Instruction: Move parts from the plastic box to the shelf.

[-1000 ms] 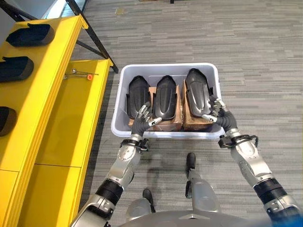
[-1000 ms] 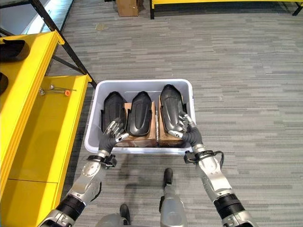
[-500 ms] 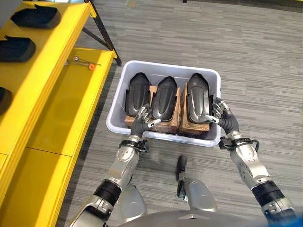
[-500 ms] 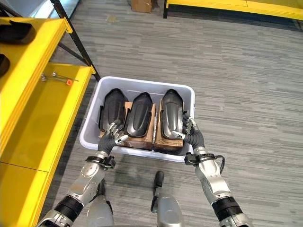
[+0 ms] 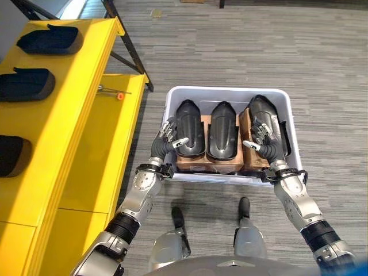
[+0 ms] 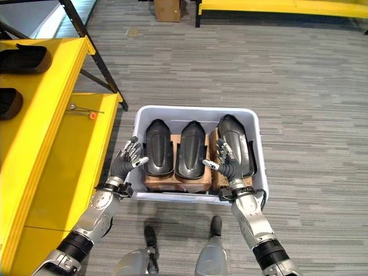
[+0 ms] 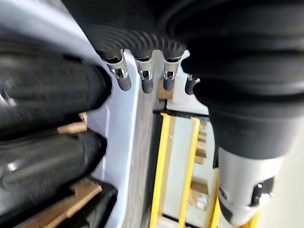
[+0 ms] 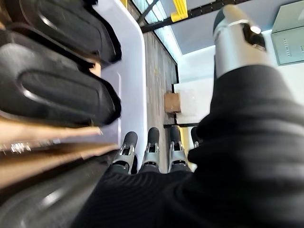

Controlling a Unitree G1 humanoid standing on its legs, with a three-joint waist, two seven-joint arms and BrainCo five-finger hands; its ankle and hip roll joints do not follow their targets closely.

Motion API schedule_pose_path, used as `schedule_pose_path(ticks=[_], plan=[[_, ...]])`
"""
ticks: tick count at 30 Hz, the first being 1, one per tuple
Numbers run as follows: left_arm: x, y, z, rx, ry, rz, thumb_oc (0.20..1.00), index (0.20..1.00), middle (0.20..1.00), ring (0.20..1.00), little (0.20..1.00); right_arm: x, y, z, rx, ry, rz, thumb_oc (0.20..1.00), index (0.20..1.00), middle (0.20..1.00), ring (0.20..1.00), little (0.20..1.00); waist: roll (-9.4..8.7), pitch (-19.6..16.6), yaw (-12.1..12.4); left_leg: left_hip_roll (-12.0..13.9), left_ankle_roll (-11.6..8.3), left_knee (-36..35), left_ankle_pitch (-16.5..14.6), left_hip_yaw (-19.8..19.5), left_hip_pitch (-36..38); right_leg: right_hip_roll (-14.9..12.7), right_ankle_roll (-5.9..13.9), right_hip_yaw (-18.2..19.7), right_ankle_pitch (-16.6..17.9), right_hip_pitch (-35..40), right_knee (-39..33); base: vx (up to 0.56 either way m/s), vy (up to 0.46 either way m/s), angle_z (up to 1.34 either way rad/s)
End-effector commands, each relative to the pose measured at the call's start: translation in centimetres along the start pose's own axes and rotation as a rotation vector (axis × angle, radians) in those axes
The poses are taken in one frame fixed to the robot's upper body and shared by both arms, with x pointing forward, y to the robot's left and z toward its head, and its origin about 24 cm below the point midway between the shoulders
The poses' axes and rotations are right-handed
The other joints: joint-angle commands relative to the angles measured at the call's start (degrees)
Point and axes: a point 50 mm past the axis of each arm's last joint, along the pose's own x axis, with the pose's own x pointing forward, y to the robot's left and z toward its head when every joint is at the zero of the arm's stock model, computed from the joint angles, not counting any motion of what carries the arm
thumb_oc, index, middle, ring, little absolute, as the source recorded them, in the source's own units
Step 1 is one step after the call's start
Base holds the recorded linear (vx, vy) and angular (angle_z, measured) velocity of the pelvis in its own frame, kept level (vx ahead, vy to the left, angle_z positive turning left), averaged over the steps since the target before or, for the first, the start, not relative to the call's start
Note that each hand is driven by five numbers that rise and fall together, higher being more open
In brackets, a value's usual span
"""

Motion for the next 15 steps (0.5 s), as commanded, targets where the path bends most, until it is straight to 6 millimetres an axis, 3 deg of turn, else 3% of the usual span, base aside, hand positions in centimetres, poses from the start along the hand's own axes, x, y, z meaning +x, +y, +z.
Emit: schedule_pose_path(ticks=[1, 7, 9, 11, 15], plan=[[0.7, -0.6, 2.3, 0.004, -0.131, -0.023, 1.0, 1.0, 1.0, 1.0, 1.0, 1.4, -0.1, 3.3, -0.089, -0.159, 0.017, 1.0, 1.0, 1.0, 1.0, 1.0, 0.41, -2.1, 0.5, 5.5, -4.46, 4.4, 0.1, -0.4, -1.5, -5.5, 4.68, 0.0, 1.6, 3.9, 3.0, 0.04, -0.042, -0.19], [1.0, -1.3, 3.1, -0.018, -0.169, -0.054, 1.0, 1.0, 1.0, 1.0, 1.0, 3.8, -0.4, 5.2, -0.177, -0.208, -0.025, 1.0, 1.0, 1.0, 1.0, 1.0, 1.75, -1.6, 1.3, 5.7, -5.09, 2.0, 1.8, -0.2, -2.0, -5.3, 4.77, -0.5, 1.8, 2.2, 2.0, 0.01, -0.041, -0.09], [1.4, -2.0, 3.7, -0.018, -0.192, -0.085, 1.0, 1.0, 1.0, 1.0, 1.0, 5.6, -1.0, 6.6, -0.244, -0.232, -0.079, 1.0, 1.0, 1.0, 1.0, 1.0, 2.77, -0.7, 2.1, 5.7, -5.32, 1.4, 2.5, -0.5, -2.8, -5.2, 4.66, -1.0, 1.4, 1.4, 2.0, 0.01, -0.056, -0.01], [1.4, -2.0, 3.7, -0.018, -0.193, -0.084, 1.0, 1.0, 1.0, 1.0, 1.0, 5.7, -1.0, 6.6, -0.244, -0.233, -0.079, 1.0, 1.0, 1.0, 1.0, 1.0, 2.8, -0.7, 2.1, 5.8, -5.33, 1.4, 2.5, -0.5, -2.9, -5.2, 4.65, -1.0, 1.4, 1.4, 2.0, 0.0, -0.005, 0.03], [1.8, -3.1, 4.1, -0.035, -0.205, -0.125, 1.0, 1.0, 1.0, 1.0, 1.0, 7.7, -0.8, 7.7, -0.293, -0.231, -0.1, 1.0, 1.0, 1.0, 1.0, 1.0, 3.93, 0.9, 3.6, 5.9, -5.46, 1.3, 2.9, -1.1, -3.9, -5.1, 4.36, -1.3, 0.9, 0.4, 2.5, -0.02, -0.037, 0.09]])
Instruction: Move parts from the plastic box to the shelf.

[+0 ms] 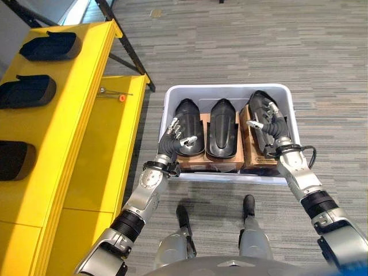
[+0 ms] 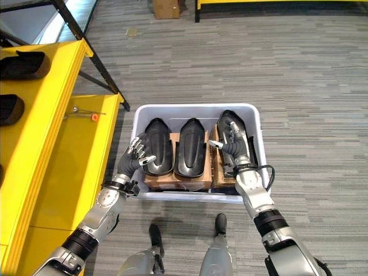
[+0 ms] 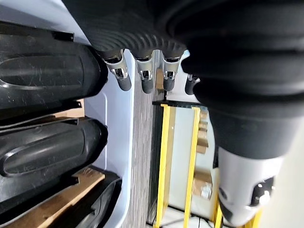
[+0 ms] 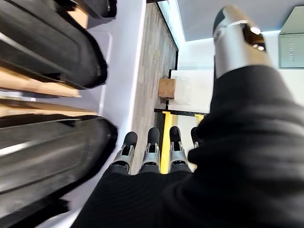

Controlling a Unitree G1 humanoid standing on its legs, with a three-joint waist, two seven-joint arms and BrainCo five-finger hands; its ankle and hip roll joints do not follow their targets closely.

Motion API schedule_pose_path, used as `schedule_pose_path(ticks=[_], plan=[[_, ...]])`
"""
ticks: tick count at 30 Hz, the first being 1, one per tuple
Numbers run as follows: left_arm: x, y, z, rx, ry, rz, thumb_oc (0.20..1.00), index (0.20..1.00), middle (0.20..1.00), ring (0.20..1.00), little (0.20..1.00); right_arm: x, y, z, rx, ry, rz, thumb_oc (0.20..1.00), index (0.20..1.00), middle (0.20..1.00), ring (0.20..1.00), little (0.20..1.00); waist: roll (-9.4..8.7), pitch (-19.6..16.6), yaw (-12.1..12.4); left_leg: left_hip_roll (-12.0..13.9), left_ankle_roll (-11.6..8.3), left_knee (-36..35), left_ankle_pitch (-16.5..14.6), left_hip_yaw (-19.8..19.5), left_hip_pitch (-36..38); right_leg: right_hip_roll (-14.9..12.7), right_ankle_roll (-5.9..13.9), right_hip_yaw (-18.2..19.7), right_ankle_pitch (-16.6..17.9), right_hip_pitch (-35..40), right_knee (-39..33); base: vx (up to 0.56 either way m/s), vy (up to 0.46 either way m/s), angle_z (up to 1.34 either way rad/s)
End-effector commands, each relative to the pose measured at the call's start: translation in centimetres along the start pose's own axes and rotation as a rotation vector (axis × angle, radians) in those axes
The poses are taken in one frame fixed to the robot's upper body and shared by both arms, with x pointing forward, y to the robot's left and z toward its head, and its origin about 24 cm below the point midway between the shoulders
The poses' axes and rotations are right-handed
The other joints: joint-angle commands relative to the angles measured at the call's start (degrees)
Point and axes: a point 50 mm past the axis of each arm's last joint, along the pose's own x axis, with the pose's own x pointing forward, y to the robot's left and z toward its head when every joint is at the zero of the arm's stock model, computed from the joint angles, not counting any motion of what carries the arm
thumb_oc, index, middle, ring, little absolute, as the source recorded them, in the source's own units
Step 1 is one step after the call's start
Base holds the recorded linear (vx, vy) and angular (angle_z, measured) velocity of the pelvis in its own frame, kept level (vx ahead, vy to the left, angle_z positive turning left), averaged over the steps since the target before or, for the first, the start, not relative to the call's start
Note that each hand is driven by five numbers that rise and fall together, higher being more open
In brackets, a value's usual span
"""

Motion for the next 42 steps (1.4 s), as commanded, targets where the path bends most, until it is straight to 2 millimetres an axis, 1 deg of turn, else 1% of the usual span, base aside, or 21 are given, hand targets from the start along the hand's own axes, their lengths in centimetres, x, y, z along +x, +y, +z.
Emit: schedule_pose_path(ticks=[1, 5, 6, 7, 8, 10, 15, 17, 24, 31, 34, 36, 37, 39, 41, 42], plan=[[1.7, -1.6, 3.8, -0.015, -0.183, -0.08, 1.0, 1.0, 1.0, 1.0, 1.0, 3.1, 0.8, 5.3, -0.059, -0.188, 0.014, 1.0, 1.0, 1.0, 1.0, 1.0, -1.08, 3.9, 1.5, 5.3, -4.7, 4.9, 0.7, -2.1, -2.0, -6.2, 4.18, -1.4, -0.8, 3.3, 4.5, -0.04, -0.017, 0.05], [1.7, -1.4, 3.7, -0.014, -0.183, -0.063, 1.0, 1.0, 1.0, 1.0, 1.0, 3.9, -0.4, 6.5, -0.123, -0.227, -0.048, 1.0, 1.0, 1.0, 1.0, 1.0, -0.02, 5.1, 2.0, 5.2, -4.75, 4.6, 1.0, -1.4, -2.8, -6.5, 4.32, -1.0, -0.5, 1.5, 4.6, -0.01, -0.005, 0.01], [1.7, -1.4, 3.8, -0.011, -0.187, -0.06, 1.0, 1.0, 1.0, 1.0, 1.0, 3.9, -1.0, 7.0, -0.157, -0.251, -0.074, 1.0, 1.0, 1.0, 1.0, 1.0, 0.43, 5.4, 2.0, 5.0, -4.75, 4.5, 1.0, -1.2, -2.9, -6.7, 4.36, -0.7, -0.5, 1.1, 4.6, 0.0, 0.0, 0.0], [1.7, -1.4, 3.8, -0.011, -0.187, -0.06, 1.0, 1.0, 1.0, 1.0, 1.0, 3.9, -1.0, 7.0, -0.157, -0.251, -0.075, 1.0, 1.0, 1.0, 1.0, 1.0, 0.44, 5.5, 2.0, 5.0, -4.75, 4.5, 1.0, -1.2, -2.9, -6.7, 4.36, -0.7, -0.5, 1.0, 4.6, 0.01, 0.019, -0.07], [1.7, -1.5, 3.9, -0.007, -0.193, -0.066, 1.0, 1.0, 1.0, 1.0, 1.0, 4.0, -2.3, 7.5, -0.187, -0.269, -0.138, 1.0, 1.0, 1.0, 1.0, 1.0, 1.19, 6.0, 1.9, 4.9, -4.76, 4.2, 1.2, -1.3, -3.1, -6.9, 4.33, -0.6, -0.5, 0.7, 4.6, 0.0, 0.013, -0.08], [1.6, -1.6, 3.9, -0.003, -0.194, -0.068, 1.0, 1.0, 1.0, 1.0, 1.0, 4.1, -3.5, 8.1, -0.22, -0.289, -0.201, 1.0, 1.0, 1.0, 1.0, 1.0, 1.75, 6.5, 1.7, 4.7, -4.78, 4.0, 1.2, -1.2, -3.2, -7.0, 4.3, -0.5, -0.6, 0.3, 4.8, -0.01, 0.011, -0.05], [1.5, -1.4, 3.6, 0.0, -0.189, -0.048, 1.0, 1.0, 1.0, 1.0, 1.0, 3.8, -5.0, 8.8, -0.277, -0.327, -0.3, 1.0, 1.0, 1.0, 1.0, 1.0, 2.66, 7.3, 1.0, 4.7, -4.89, 3.7, 1.2, -0.7, -3.2, -6.9, 4.14, 0.2, -1.0, -0.9, 5.3, 0.0, -0.008, -0.05], [1.5, -1.7, 3.6, 0.003, -0.192, -0.055, 1.0, 1.0, 1.0, 1.0, 1.0, 3.7, -5.3, 8.7, -0.291, -0.327, -0.33, 1.0, 1.0, 1.0, 1.0, 1.0, 2.85, 7.7, 0.6, 4.8, -4.96, 3.9, 1.1, -0.5, -3.2, -6.8, 4.13, 0.5, -1.1, -1.5, 5.7, 0.0, -0.026, -0.09], [1.7, -2.2, 3.6, 0.005, -0.192, -0.075, 1.0, 1.0, 1.0, 1.0, 1.0, 3.9, -5.4, 7.5, -0.294, -0.27, -0.329, 1.0, 1.0, 1.0, 1.0, 1.0, 3.52, 8.6, 0.6, 4.7, -5.08, 4.0, 1.4, -0.4, -4.0, -6.7, 4.09, 0.8, -1.1, -2.6, 5.9, -0.01, -0.01, -0.06], [1.8, -2.7, 3.8, -0.004, -0.201, -0.096, 1.0, 1.0, 1.0, 1.0, 1.0, 4.8, -5.3, 5.9, -0.29, -0.162, -0.299, 1.0, 1.0, 1.0, 1.0, 1.0, 4.53, 9.7, 1.1, 4.4, -5.19, 4.2, 1.5, -0.2, -5.2, -6.8, 4.02, 1.2, -0.8, -4.3, 6.1, 0.0, 0.0, 0.0], [1.8, -2.8, 3.8, -0.009, -0.2, -0.101, 1.0, 1.0, 1.0, 1.0, 1.0, 5.1, -5.4, 5.9, -0.296, -0.14, -0.29, 1.0, 1.0, 1.0, 1.0, 1.0, 4.85, 10.1, 1.3, 4.2, -5.2, 4.4, 1.5, -0.2, -5.6, -6.9, 3.95, 1.5, -0.7, -4.9, 6.3, 0.0, 0.0, -0.01], [1.9, -2.9, 3.9, -0.013, -0.205, -0.108, 1.0, 1.0, 1.0, 1.0, 1.0, 5.4, -5.3, 6.2, -0.311, -0.141, -0.272, 1.0, 1.0, 1.0, 1.0, 1.0, 5.04, 10.5, 1.5, 4.1, -5.24, 4.8, 1.5, -0.1, -6.2, -6.9, 3.96, 1.6, -0.7, -5.6, 6.6, -0.01, -0.002, -0.02], [1.9, -3.1, 4.0, -0.018, -0.206, -0.115, 1.0, 1.0, 1.0, 1.0, 1.0, 5.6, -5.1, 6.1, -0.339, -0.134, -0.248, 1.0, 1.0, 1.0, 1.0, 1.0, 5.08, 11.2, 1.7, 4.1, -5.25, 5.2, 1.2, -0.5, -6.5, -6.9, 3.93, 1.5, -1.1, -5.6, 7.1, 0.0, 0.0, 0.0], [1.9, -3.1, 4.0, -0.018, -0.206, -0.114, 1.0, 1.0, 1.0, 1.0, 1.0, 5.7, -5.0, 6.2, -0.351, -0.135, -0.237, 1.0, 1.0, 1.0, 1.0, 1.0, 5.05, 11.2, 1.8, 4.1, -5.24, 5.2, 1.4, -0.5, -6.8, -6.8, 3.86, 1.4, -1.0, -5.8, 7.1, 0.0, 0.0, 0.0], [2.0, -3.1, 4.1, -0.021, -0.211, -0.108, 1.0, 1.0, 1.0, 1.0, 1.0, 5.7, -3.9, 5.4, -0.359, -0.109, -0.194, 1.0, 1.0, 1.0, 1.0, 1.0, 5.05, 11.5, 2.2, 4.0, -5.28, 5.1, 1.5, -1.1, -7.1, -6.7, 3.71, 1.1, -1.1, -5.9, 7.1, 0.0, 0.0, 0.0], [2.0, -3.1, 4.0, -0.021, -0.21, -0.108, 1.0, 1.0, 1.0, 1.0, 1.0, 5.7, -3.9, 5.4, -0.359, -0.108, -0.194, 1.0, 1.0, 1.0, 1.0, 1.0, 5.06, 11.6, 2.2, 4.0, -5.3, 5.1, 1.4, -1.1, -7.0, -6.7, 3.75, 1.0, -1.3, -5.7, 7.2, -0.02, -0.017, 0.04]])
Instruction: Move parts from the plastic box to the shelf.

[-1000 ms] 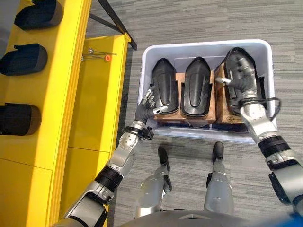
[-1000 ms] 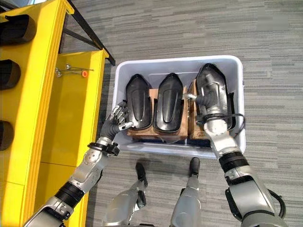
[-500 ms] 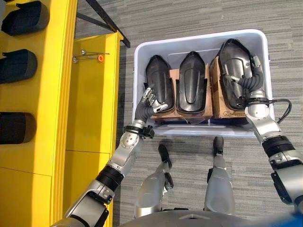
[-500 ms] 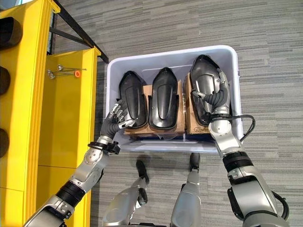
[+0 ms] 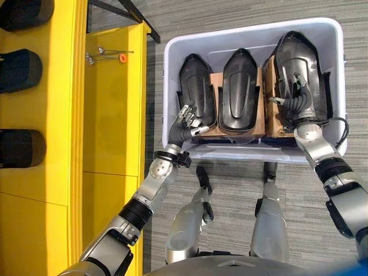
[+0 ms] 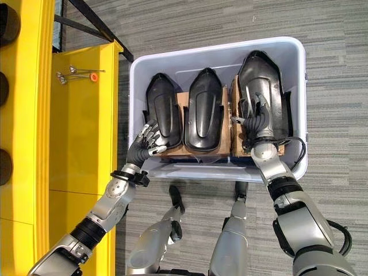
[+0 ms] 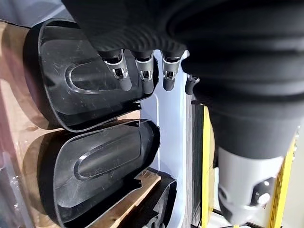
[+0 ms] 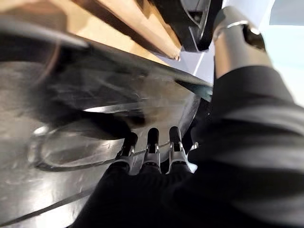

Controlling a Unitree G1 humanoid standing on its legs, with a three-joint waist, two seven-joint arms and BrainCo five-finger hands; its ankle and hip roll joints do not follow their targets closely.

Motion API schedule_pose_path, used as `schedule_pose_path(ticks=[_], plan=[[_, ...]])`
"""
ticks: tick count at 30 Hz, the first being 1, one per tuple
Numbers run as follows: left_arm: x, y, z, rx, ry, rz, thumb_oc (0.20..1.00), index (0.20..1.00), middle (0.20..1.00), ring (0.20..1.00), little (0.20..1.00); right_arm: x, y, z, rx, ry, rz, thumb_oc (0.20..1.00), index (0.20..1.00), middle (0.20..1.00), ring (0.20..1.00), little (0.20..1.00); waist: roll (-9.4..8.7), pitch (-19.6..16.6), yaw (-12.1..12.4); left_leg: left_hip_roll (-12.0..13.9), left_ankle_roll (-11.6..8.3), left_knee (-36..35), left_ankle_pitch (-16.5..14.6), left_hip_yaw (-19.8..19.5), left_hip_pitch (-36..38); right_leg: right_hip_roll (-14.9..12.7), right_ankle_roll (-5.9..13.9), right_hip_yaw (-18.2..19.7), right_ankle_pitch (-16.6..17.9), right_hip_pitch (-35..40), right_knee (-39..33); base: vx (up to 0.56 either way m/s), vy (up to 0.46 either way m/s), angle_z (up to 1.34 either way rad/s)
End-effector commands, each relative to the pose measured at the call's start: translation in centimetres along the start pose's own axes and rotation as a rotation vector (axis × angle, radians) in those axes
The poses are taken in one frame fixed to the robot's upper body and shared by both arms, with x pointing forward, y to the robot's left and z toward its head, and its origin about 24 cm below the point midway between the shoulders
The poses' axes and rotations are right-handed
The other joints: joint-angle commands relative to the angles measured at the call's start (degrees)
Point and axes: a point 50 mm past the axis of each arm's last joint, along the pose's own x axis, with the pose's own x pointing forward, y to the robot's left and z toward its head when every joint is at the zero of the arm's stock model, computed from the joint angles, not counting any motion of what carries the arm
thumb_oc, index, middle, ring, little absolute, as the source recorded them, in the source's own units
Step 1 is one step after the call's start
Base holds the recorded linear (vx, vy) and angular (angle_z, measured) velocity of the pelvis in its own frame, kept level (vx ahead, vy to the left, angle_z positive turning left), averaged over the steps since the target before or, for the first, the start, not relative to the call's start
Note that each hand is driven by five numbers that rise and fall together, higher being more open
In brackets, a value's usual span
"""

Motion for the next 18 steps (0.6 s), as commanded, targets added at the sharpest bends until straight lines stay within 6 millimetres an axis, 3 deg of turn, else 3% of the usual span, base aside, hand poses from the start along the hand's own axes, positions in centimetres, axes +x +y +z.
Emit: schedule_pose_path(ticks=[1, 5, 10, 18], plan=[[0.4, -0.3, 2.1, -0.004, -0.122, -0.027, 1.0, 1.0, 1.0, 1.0, 1.0, 0.9, 1.4, 2.8, 0.045, -0.087, 0.051, 1.0, 1.0, 1.0, 1.0, 1.0, -2.28, 0.0, 0.5, 4.8, -5.62, 6.1, 0.5, -2.9, -1.1, -6.4, 3.45, -0.9, -2.3, 2.1, 7.0, -0.01, -0.011, 0.06], [0.5, -0.2, 2.0, 0.0, -0.121, -0.011, 1.0, 1.0, 1.0, 1.0, 1.0, -0.8, 4.3, 2.3, 0.021, -0.103, 0.184, 1.0, 1.0, 1.0, 1.0, 1.0, -2.87, 0.4, 0.1, 4.7, -5.57, 5.9, 0.5, -3.4, -1.0, -6.3, 3.41, -1.2, -2.3, 2.5, 6.9, -0.01, -0.011, 0.07], [0.5, 0.1, 2.2, 0.009, -0.137, 0.013, 1.0, 1.0, 1.0, 1.0, 1.0, -3.2, 6.5, 1.6, 0.011, -0.131, 0.299, 1.0, 1.0, 1.0, 1.0, 1.0, -3.73, 0.2, -0.2, 4.6, -5.46, 6.0, 0.5, -3.7, -1.3, -6.3, 3.31, -1.4, -2.1, 2.5, 6.6, 0.01, -0.01, 0.05], [0.2, 1.2, 2.3, 0.034, -0.142, 0.054, 1.0, 1.0, 1.0, 1.0, 1.0, -5.3, 7.2, 1.0, -0.038, -0.174, 0.39, 1.0, 1.0, 1.0, 1.0, 1.0, -5.01, 0.1, -1.0, 4.7, -5.42, 6.1, 0.3, -4.1, -1.5, -6.3, 3.4, -1.6, -2.0, 2.6, 6.4, 0.0, 0.0, 0.02]])
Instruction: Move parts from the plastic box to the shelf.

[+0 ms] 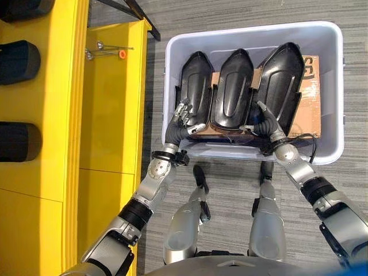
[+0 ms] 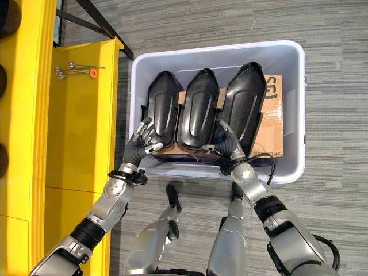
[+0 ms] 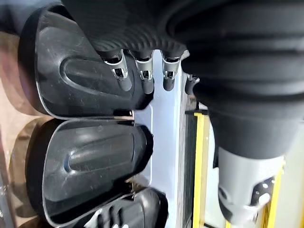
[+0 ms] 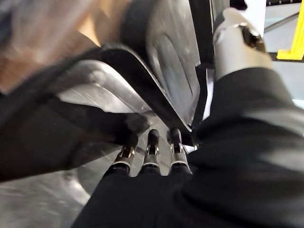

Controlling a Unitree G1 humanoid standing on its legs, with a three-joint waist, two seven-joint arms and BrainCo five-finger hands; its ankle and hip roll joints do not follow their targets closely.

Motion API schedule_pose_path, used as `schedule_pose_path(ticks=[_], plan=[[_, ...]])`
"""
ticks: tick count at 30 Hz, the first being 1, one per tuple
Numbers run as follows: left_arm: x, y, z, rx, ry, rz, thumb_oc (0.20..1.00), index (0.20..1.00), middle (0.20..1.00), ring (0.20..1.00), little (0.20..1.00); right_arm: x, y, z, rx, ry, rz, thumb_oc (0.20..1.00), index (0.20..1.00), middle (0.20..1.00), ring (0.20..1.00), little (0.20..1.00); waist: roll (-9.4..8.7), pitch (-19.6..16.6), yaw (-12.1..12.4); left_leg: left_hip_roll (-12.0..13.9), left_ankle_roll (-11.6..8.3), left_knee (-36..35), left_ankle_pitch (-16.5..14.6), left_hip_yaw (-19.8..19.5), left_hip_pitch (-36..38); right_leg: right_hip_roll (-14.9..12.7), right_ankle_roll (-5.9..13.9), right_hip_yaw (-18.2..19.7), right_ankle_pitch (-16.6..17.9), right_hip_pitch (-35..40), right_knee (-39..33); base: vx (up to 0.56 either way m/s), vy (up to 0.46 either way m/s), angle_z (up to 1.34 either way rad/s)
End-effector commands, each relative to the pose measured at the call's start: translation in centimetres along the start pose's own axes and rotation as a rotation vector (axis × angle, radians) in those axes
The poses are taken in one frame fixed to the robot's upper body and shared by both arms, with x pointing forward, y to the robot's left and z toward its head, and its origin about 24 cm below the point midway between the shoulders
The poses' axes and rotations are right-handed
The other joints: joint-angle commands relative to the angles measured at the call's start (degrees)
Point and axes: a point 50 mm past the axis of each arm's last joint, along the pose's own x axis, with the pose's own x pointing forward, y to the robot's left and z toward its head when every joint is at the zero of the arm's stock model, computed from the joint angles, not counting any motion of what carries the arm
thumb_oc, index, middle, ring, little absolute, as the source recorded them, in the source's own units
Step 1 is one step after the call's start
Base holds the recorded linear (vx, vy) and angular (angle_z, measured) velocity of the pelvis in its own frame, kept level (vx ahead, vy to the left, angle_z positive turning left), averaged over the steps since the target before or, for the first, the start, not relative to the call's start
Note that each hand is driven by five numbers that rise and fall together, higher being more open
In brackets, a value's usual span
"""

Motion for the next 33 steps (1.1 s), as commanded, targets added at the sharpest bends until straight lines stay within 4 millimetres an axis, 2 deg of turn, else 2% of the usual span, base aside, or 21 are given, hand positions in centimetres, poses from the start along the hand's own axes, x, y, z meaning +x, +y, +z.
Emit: schedule_pose_path(ticks=[1, 4, 7, 9, 10, 11, 12, 16, 20, 25, 27, 29, 33], plan=[[0.3, 0.4, 1.9, 0.032, -0.113, -0.009, 1.0, 1.0, 1.0, 1.0, 1.0, 0.6, 0.3, 2.5, -0.039, -0.129, 0.032, 1.0, 1.0, 1.0, 1.0, 1.0, -3.28, -0.6, 0.2, 4.7, -5.43, 6.1, -0.3, -2.3, -1.5, -6.2, 3.42, 0.1, -2.0, 1.3, 6.5, 0.0, 0.0, 0.0], [0.1, 0.7, 1.9, 0.034, -0.113, 0.002, 1.0, 1.0, 1.0, 1.0, 1.0, 0.3, 0.0, 2.5, -0.062, -0.141, 0.029, 1.0, 1.0, 1.0, 1.0, 1.0, -3.6, -0.5, 0.0, 4.7, -5.42, 6.1, -0.4, -2.3, -1.5, -6.2, 3.42, 0.2, -2.0, 1.3, 6.5, 0.0, 0.0, 0.0], [-0.1, 1.4, 2.1, 0.048, -0.118, 0.029, 1.0, 1.0, 1.0, 1.0, 1.0, -0.2, -2.1, 3.2, -0.088, -0.196, -0.063, 1.0, 1.0, 1.0, 1.0, 1.0, -4.11, -0.4, -0.8, 4.8, -5.45, 6.2, -0.7, -2.2, -1.4, -6.1, 3.54, 0.3, -2.1, 1.1, 6.7, 0.0, 0.0, 0.0], [-0.2, 1.8, 2.4, 0.053, -0.13, 0.049, 1.0, 1.0, 1.0, 1.0, 1.0, -0.7, -4.1, 4.7, -0.047, -0.28, -0.164, 1.0, 1.0, 1.0, 1.0, 1.0, -4.62, -0.5, -1.3, 4.9, -5.38, 6.1, -0.7, -1.7, -1.4, -5.8, 3.58, 0.8, -1.9, 0.6, 6.8, 0.0, 0.02, 0.0], [-0.5, 2.1, 2.4, 0.06, -0.133, 0.067, 1.0, 1.0, 1.0, 1.0, 1.0, -1.8, -6.2, 7.2, 0.003, -0.417, -0.289, 1.0, 1.0, 1.0, 1.0, 1.0, -5.08, -0.4, -2.1, 5.1, -5.37, 5.9, -1.0, -1.5, -1.1, -5.7, 3.67, 1.1, -2.0, 0.4, 7.0, 0.0, 0.038, -0.03], [-0.6, 2.1, 2.4, 0.062, -0.131, 0.065, 1.0, 1.0, 1.0, 1.0, 1.0, -2.1, -6.6, 7.9, 0.014, -0.453, -0.312, 1.0, 1.0, 1.0, 1.0, 1.0, -5.18, -0.5, -2.3, 5.1, -5.36, 5.8, -1.0, -1.3, -1.0, -5.6, 3.69, 1.2, -2.0, 0.3, 7.0, 0.01, 0.069, -0.18], [-0.9, 2.2, 2.3, 0.074, -0.125, 0.06, 1.0, 1.0, 1.0, 1.0, 1.0, -3.8, -7.7, 10.3, 0.081, -0.604, -0.404, 1.0, 1.0, 1.0, 1.0, 1.0, -5.5, -0.6, -3.1, 5.1, -5.32, 5.5, -1.2, -0.9, -0.7, -5.5, 3.84, 1.7, -1.9, -0.1, 7.1, 0.0, 0.047, -0.18], [-1.1, 2.3, 2.5, 0.088, -0.132, 0.066, 1.0, 1.0, 1.0, 1.0, 1.0, -5.1, -7.6, 11.6, 0.14, -0.685, -0.454, 1.0, 1.0, 1.0, 1.0, 1.0, -5.61, -0.8, -3.8, 5.2, -5.31, 5.2, -1.4, -0.4, -0.2, -5.3, 3.9, 2.2, -1.9, -0.6, 7.2, 0.0, 0.033, -0.12], [-1.0, 2.3, 2.4, 0.097, -0.131, 0.075, 1.0, 1.0, 1.0, 1.0, 1.0, -5.0, -7.4, 11.2, 0.162, -0.662, -0.49, 1.0, 1.0, 1.0, 1.0, 1.0, -5.55, -0.8, -4.1, 5.1, -5.23, 5.3, -1.7, -0.1, 0.0, -5.2, 3.84, 2.5, -2.1, -0.7, 7.3, 0.0, 0.012, -0.09], [-0.7, 2.0, 2.1, 0.094, -0.124, 0.093, 1.0, 1.0, 1.0, 1.0, 1.0, -4.1, -6.6, 8.9, 0.254, -0.518, -0.548, 1.0, 1.0, 1.0, 1.0, 1.0, -5.22, -0.7, -4.2, 5.0, -5.18, 5.4, -1.9, -0.1, 0.0, -5.4, 3.78, 2.6, -2.0, -0.9, 7.3, 0.0, 0.0, 0.0], [-0.7, 1.9, 2.1, 0.093, -0.123, 0.094, 1.0, 1.0, 1.0, 1.0, 1.0, -4.0, -6.5, 8.7, 0.259, -0.505, -0.55, 1.0, 1.0, 1.0, 1.0, 1.0, -5.19, -0.7, -4.2, 4.9, -5.18, 5.4, -1.9, -0.1, 0.0, -5.4, 3.77, 2.6, -2.0, -0.9, 7.3, 0.0, 0.0, 0.0], [-0.8, 1.9, 1.9, 0.09, -0.117, 0.105, 1.0, 1.0, 1.0, 1.0, 1.0, -3.6, -6.1, 7.3, 0.277, -0.423, -0.569, 1.0, 1.0, 1.0, 1.0, 1.0, -5.0, -0.7, -4.2, 4.9, -5.18, 5.3, -2.0, 0.1, 0.1, -5.4, 3.74, 2.7, -2.0, -0.9, 7.2, 0.0, 0.0, 0.0], [-1.0, 1.9, 1.8, 0.101, -0.111, 0.111, 1.0, 1.0, 1.0, 1.0, 1.0, -3.6, -6.2, 6.2, 0.258, -0.371, -0.61, 1.0, 1.0, 1.0, 1.0, 1.0, -4.84, -0.5, -4.3, 4.8, -5.14, 5.3, -2.2, 0.1, 0.1, -5.5, 3.75, 2.7, -1.9, -1.0, 7.2, 0.0, 0.0, 0.0]])
